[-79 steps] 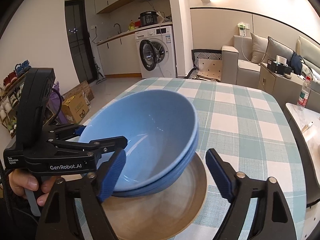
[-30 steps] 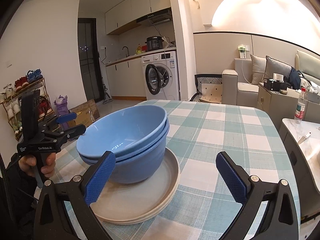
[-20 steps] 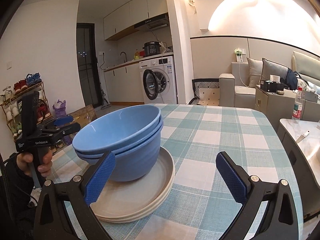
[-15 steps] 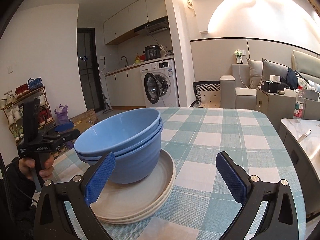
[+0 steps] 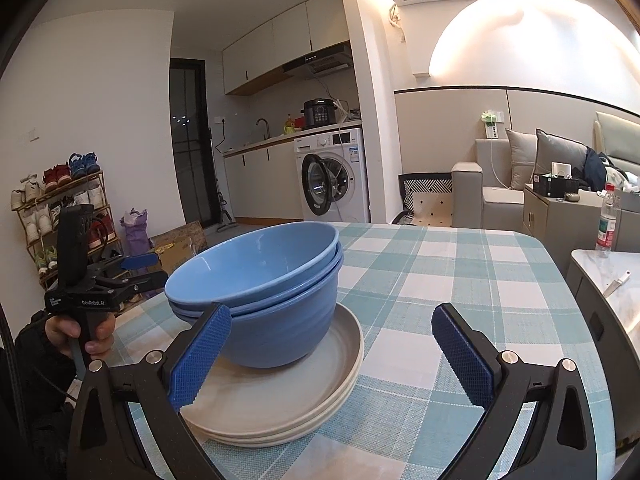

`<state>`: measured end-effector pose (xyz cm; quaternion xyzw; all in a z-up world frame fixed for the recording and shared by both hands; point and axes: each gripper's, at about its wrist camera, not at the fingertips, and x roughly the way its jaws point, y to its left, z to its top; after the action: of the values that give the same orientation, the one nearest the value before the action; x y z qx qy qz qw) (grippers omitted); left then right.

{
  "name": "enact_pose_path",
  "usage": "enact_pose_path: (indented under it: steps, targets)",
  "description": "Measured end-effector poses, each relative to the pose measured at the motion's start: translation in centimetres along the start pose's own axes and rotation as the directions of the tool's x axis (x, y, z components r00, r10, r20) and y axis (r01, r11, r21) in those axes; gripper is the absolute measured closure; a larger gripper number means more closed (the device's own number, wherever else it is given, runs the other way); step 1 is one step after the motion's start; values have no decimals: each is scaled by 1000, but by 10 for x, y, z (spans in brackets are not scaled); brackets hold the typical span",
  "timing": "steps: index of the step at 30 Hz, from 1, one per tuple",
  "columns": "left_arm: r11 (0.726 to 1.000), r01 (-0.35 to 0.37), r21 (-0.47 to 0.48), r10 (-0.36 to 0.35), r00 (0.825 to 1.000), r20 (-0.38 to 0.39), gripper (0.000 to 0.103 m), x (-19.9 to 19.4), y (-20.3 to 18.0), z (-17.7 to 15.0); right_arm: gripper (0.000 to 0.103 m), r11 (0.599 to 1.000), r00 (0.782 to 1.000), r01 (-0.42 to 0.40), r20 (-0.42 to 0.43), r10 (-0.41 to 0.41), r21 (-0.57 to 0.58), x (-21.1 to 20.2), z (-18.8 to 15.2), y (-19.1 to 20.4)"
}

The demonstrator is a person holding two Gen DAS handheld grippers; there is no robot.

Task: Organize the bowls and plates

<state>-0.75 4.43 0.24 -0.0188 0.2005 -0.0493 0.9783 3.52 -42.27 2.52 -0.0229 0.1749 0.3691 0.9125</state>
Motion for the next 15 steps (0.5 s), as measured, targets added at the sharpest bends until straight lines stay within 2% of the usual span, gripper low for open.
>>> enact_pose_path:
  steps: [15]
  targets:
    - [1000, 8, 15, -8, 1000, 16, 0, -2, -2, -5, 1, 999, 1000, -25, 4, 26, -27, -3, -6, 5]
